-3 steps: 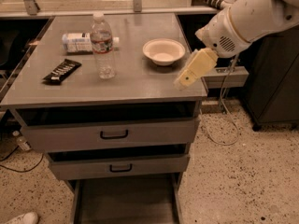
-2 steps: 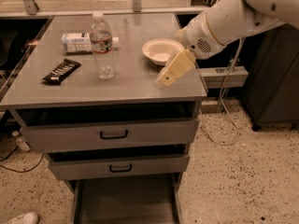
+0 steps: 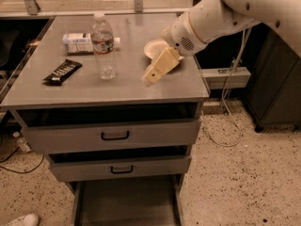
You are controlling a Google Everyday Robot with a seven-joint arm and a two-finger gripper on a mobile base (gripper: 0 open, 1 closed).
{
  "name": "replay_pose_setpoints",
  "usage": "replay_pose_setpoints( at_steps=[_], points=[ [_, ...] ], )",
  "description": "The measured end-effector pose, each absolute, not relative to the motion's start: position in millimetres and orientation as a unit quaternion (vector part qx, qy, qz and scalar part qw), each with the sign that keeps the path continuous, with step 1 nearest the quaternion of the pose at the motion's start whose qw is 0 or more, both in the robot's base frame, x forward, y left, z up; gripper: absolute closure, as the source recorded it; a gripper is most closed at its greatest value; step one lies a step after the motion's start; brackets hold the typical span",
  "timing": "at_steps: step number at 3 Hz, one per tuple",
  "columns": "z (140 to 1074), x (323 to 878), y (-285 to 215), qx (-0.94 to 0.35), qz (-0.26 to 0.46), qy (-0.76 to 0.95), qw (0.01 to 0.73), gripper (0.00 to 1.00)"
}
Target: Place water bottle into bottom drawer
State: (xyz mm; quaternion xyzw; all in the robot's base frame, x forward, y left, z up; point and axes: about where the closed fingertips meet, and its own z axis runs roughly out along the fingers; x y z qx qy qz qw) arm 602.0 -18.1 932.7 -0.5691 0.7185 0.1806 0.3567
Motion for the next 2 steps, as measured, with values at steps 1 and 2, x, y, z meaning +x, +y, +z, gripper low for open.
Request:
replay_pose_setpoints(
  at_steps=[1,2],
  points=[
    [938.0,610.2,-8.5,-0.57,0.178,0.708,0.377,0.0],
    [935.6,669.0,50.1,-0.578,0.203,0.684,0.395,0.0]
  ],
)
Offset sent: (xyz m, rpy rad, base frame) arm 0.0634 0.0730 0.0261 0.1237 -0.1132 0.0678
